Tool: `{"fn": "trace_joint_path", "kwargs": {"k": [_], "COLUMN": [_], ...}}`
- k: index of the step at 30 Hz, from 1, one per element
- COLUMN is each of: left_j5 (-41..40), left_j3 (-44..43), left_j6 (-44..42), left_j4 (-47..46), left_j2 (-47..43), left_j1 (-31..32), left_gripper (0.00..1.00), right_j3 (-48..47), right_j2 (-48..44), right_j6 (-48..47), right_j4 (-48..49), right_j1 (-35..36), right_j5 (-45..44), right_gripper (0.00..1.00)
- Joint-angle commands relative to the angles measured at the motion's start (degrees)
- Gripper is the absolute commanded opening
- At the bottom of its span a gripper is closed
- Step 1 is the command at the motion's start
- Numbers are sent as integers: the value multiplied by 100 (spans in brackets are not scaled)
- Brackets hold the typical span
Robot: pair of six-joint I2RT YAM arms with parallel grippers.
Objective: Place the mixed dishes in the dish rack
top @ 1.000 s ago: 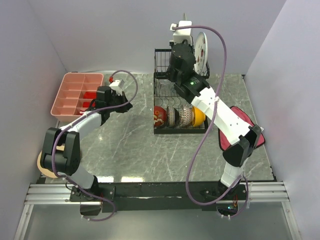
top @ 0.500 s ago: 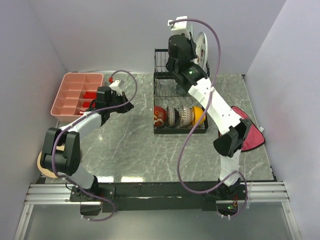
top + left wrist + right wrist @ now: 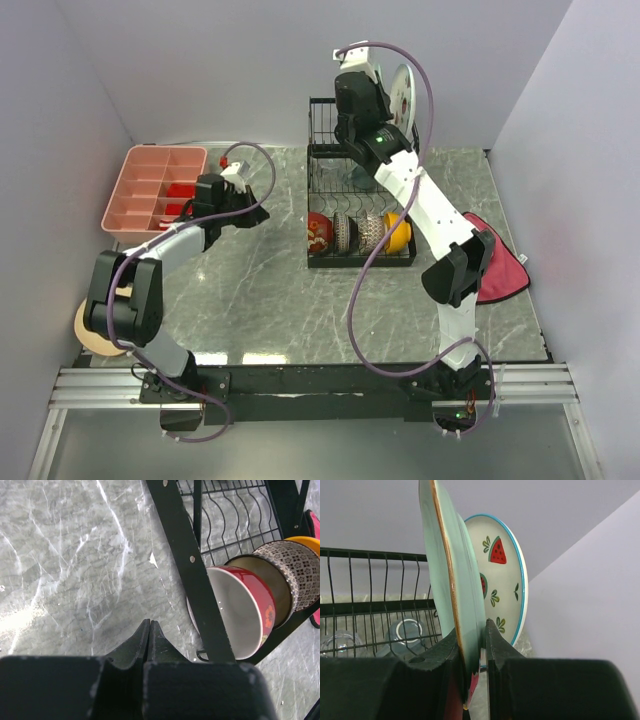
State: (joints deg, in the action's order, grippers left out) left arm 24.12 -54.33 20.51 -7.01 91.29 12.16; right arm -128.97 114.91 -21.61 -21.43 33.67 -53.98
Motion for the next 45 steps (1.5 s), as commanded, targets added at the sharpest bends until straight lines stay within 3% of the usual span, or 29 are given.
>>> {"fn": "trace_joint_path", "kwargs": {"k": [1,25,29,35,45], "left_j5": [84,102,111,146,242], "left_j3": [-131,-447,-491,-482,-605], "left_j6": [32,32,23,58,146], "left_j4": [-222,-82,-64,-90,-117], "left_j2": [91,539,583,610,785], "left_j1": [23,14,14,14,14], "left_gripper": [1,1,1,1,1], "right_j3": [-305,-128,-348,-103,135], "right_j2": [-57,198,260,-12,-162], "right_j6": [200,596,1016,1431,1352], "right_j4": [482,209,8,-177,-151], "right_j1": [-133,-194,-212,-194,-133], "right_j5": [-60,81,-43,-175,-289], "right_gripper": [0,0,0,0,0]}}
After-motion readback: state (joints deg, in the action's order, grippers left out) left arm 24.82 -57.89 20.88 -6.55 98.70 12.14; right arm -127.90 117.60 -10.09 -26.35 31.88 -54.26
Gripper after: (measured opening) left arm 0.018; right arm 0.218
